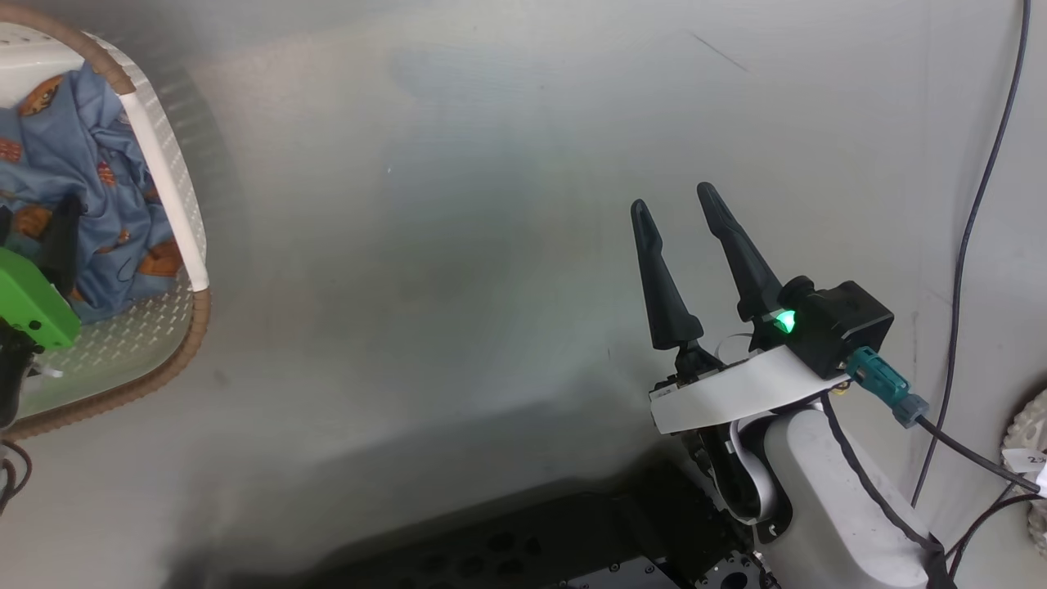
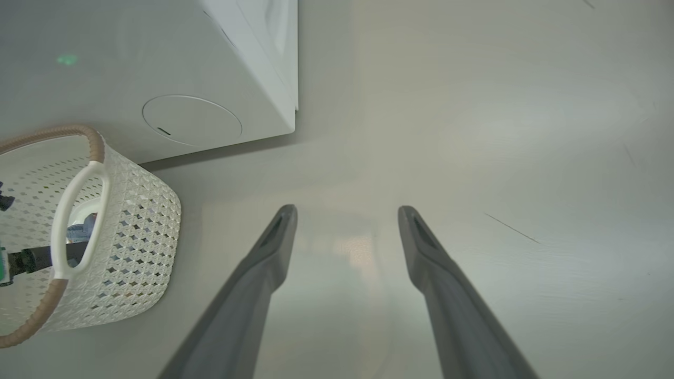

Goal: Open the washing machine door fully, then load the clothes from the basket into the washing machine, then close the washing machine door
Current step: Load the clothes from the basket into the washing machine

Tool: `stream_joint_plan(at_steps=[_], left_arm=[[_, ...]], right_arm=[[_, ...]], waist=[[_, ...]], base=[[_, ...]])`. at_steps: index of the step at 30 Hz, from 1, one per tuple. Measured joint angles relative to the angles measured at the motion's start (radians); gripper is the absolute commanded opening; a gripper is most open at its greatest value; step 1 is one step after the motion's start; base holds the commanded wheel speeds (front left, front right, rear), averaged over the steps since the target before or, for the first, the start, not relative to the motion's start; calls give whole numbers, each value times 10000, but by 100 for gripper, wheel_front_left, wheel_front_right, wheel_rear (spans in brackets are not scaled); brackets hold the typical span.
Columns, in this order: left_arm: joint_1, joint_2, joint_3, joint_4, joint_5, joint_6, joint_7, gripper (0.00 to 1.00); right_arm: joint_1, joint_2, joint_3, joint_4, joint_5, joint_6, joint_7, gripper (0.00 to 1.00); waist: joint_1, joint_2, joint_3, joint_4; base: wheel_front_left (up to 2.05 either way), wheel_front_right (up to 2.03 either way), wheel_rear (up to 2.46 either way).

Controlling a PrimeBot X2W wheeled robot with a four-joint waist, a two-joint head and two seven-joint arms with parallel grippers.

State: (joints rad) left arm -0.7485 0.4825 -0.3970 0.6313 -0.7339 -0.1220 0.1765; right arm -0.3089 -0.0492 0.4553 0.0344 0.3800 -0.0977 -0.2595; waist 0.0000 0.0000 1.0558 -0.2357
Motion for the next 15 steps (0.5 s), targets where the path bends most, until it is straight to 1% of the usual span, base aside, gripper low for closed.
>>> stream_joint_plan(at_steps=[3, 6, 10, 11, 12, 13, 15], left_arm=[[-150, 107, -150, 236, -65, 0, 299, 100], [-259, 267, -499, 433, 132, 0, 533, 100], [-442, 268, -640, 639, 295, 0, 673, 100], [-494, 267, -669, 702, 295, 0, 711, 49], [-532, 249, -685, 738, 295, 0, 708, 16], [-569, 224, -681, 763, 295, 0, 694, 0], [-639, 203, -734, 796, 295, 0, 681, 0]], right_arm=[[-36, 4, 82, -6, 2, -2, 0, 100], [-42, 2, 79, -2, 2, -10, 0, 100], [-42, 4, 36, -2, 2, -17, 0, 100], [-42, 4, 19, -2, 2, -23, 0, 100], [-41, 4, 8, -2, 2, -67, 0, 100], [-41, 4, -4, -2, 4, -86, 0, 100], [-47, 4, -27, -2, 2, -88, 0, 100]], waist=[[0, 0, 109, -70], [0, 0, 160, -141], [0, 0, 162, -178], [0, 0, 161, -181], [0, 0, 159, -182], [0, 0, 158, -182], [0, 0, 151, -176]], base=[[0, 0, 0], [0, 0, 0], [0, 0, 0], [0, 0, 0], [0, 0, 0], [0, 0, 0], [0, 0, 0]])
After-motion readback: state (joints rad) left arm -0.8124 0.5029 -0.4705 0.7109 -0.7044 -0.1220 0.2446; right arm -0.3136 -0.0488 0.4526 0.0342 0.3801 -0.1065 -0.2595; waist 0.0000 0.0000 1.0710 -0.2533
